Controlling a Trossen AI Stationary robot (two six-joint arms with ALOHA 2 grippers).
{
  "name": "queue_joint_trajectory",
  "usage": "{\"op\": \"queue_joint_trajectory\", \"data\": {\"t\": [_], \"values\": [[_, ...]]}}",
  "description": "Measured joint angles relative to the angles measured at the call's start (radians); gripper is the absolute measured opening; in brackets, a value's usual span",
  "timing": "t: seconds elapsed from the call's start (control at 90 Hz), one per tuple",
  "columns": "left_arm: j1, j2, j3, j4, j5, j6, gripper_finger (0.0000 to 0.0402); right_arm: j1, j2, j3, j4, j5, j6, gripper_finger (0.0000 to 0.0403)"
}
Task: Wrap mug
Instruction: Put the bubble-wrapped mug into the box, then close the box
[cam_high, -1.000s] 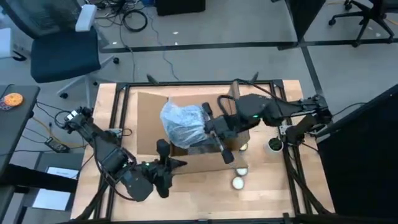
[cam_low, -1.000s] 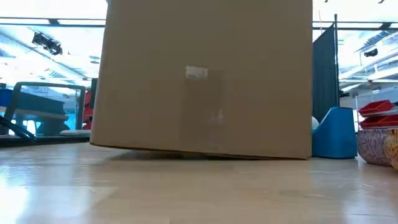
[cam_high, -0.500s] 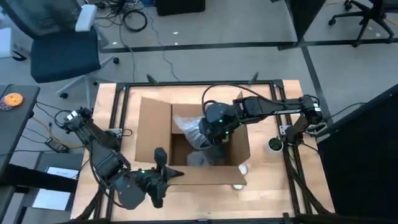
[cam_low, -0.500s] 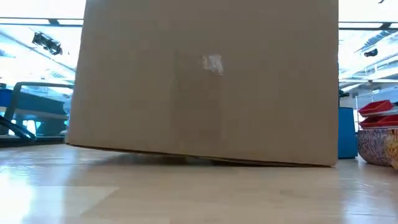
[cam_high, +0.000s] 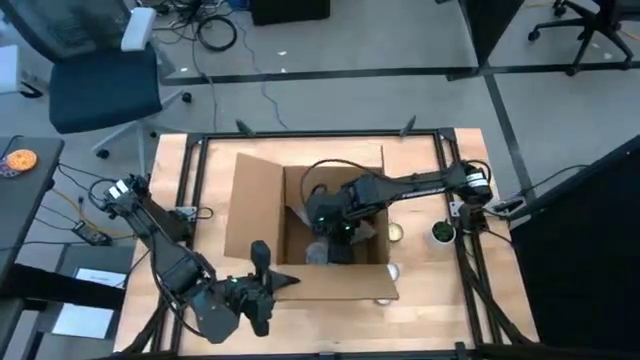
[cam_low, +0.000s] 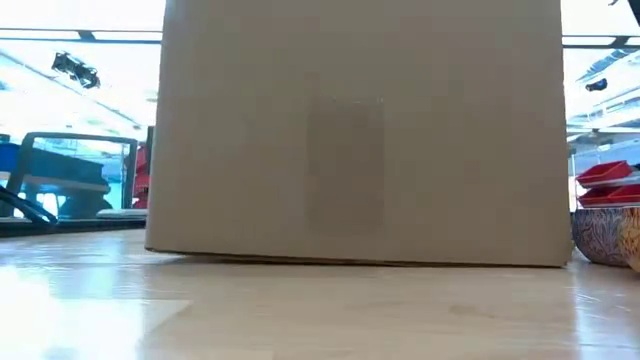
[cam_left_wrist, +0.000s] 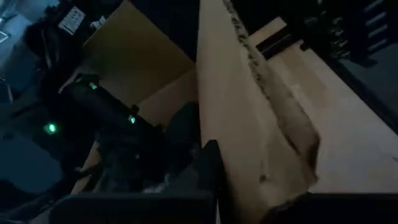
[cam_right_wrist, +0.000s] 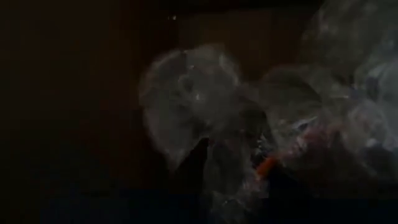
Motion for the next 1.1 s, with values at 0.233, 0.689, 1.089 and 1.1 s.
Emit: {"op": "queue_joint_trajectory", "data": {"t": [0.233,0.689,1.089,1.1], "values": [[-0.003,0.002,-0.002,0.004,0.007,0.002,0.0,0.006,0.016,0.033,-0.053,0.044,-0.009,0.008],[-0.003,0.001,-0.002,0.008,0.016,-0.027,0.0,0.064,0.014,0.398,-0.18,0.204,-0.04,0.0182],[-0.003,0.013,-0.001,-0.003,0.06,-0.027,0.0,0.161,-0.204,0.436,-0.085,0.441,-0.031,0.0205],[-0.004,0.015,-0.001,-0.003,0.068,-0.018,0.0,0.167,-0.209,0.436,-0.085,0.451,-0.031,0.0205]]}}
